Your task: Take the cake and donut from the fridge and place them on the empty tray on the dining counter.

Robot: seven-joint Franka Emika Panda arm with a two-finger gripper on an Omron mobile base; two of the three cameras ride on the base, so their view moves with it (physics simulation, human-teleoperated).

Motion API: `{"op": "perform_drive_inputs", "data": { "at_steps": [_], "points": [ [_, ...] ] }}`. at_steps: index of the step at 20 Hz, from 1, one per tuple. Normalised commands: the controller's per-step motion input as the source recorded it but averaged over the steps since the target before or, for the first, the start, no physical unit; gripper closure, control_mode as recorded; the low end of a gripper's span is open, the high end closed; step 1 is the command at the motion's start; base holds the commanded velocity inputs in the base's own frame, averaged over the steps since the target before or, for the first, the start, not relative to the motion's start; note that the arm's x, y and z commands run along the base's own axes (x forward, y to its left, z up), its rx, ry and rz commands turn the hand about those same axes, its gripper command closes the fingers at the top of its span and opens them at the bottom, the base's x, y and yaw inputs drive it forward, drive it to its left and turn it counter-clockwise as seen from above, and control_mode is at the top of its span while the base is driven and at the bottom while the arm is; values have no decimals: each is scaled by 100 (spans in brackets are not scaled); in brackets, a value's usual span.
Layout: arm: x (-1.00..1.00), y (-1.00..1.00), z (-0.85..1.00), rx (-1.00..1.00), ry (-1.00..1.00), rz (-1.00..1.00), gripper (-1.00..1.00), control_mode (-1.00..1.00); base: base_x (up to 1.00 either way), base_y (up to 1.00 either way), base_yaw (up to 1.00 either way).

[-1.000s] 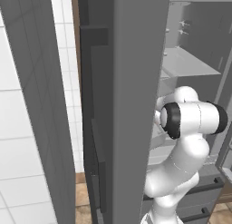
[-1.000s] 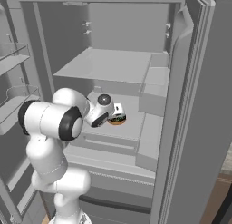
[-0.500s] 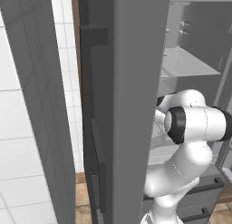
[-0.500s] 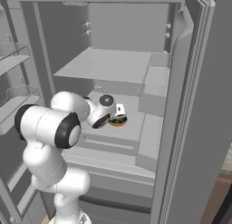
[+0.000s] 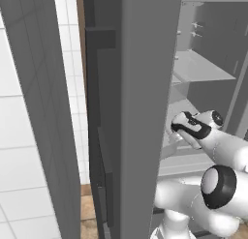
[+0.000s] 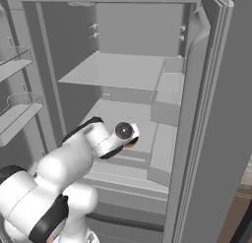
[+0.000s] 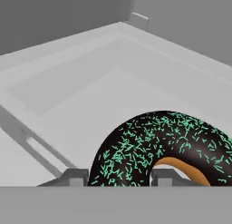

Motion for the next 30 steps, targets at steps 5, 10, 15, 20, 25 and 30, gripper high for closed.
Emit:
{"op": "perform_drive_inputs", "data": {
  "at_steps": [5, 10, 15, 20, 25, 30],
  "points": [
    [-100, 0, 98, -5, -9, 27, 100, -100, 0, 0, 0],
    [-91, 1, 100, -8, 4, 19, 100, -100, 0, 0, 0],
    [-80, 29, 100, -11, 22, 12, 100, -100, 0, 0, 0],
    [-54, 8, 100, -6, 10, 1, 100, -100, 0, 0, 0],
    [-79, -2, 95, -1, 0, 1, 100, -100, 0, 0, 0],
    [-91, 0, 67, 0, -8, 4, 100, -100, 0, 0, 0]
  ]
}}
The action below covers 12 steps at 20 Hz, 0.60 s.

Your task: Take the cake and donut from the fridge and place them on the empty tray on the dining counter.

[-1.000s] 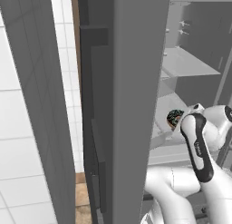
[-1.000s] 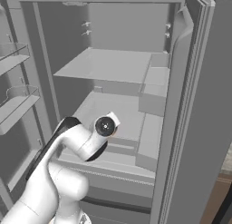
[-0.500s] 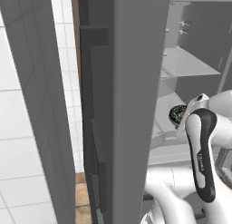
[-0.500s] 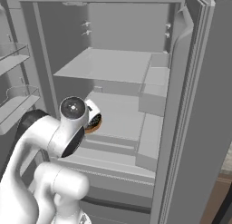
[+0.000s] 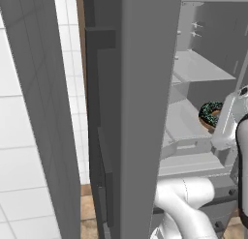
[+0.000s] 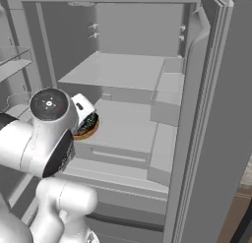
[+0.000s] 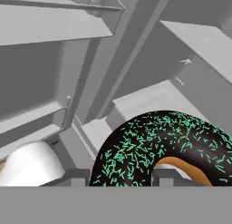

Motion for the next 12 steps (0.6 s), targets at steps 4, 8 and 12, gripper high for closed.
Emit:
{"op": "perform_drive_inputs", "data": {
  "at_steps": [4, 8, 12],
  "points": [
    [-100, 0, 33, -1, -32, 0, 100, -100, 0, 0, 0],
    [-99, 0, 0, 0, -37, -1, 100, -100, 0, 0, 0],
    [-34, 12, 0, 0, -11, -4, 100, -100, 0, 0, 0]
  ]
}}
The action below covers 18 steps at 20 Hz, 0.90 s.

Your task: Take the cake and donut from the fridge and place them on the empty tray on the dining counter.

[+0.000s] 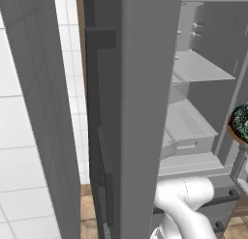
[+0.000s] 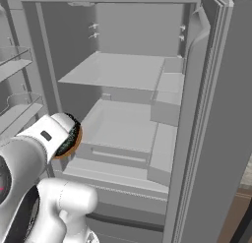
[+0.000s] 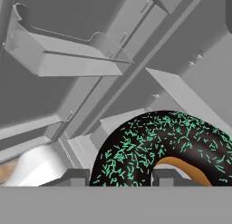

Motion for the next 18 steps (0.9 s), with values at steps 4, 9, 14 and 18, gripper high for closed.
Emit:
{"op": "perform_drive_inputs", "data": {
  "at_steps": [4, 9, 14, 18],
  "points": [
    [4, 21, 0, 0, 0, 0, 100, -100, 0, 0, 0],
    [10, 11, 0, 0, 1, 0, 100, -100, 0, 0, 0],
    [0, 0, 0, 0, 0, 0, 100, 100, -17, 0, 0],
    [0, 0, 0, 0, 0, 0, 100, 100, -81, -1, 0]
  ]
}}
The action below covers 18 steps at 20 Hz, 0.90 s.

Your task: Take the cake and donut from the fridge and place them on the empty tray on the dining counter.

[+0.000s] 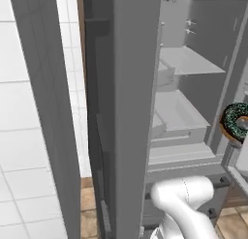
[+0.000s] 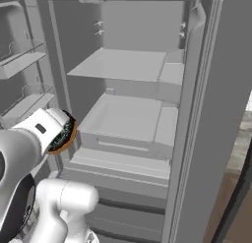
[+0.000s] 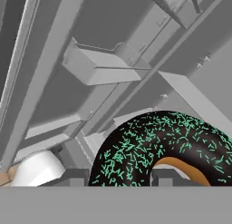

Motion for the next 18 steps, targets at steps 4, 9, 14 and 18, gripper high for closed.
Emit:
{"op": "perform_drive_inputs", "data": {
  "at_steps": [4, 9, 14, 18],
  "points": [
    [0, 0, 0, 0, 0, 0, 100, 100, -100, -3, 0],
    [0, 0, 0, 0, 0, 0, 100, 100, -99, 0, 2],
    [0, 0, 0, 0, 0, 0, 100, 100, -79, 0, 26],
    [0, 0, 0, 0, 0, 0, 100, 100, -57, 0, 42]
  ]
}}
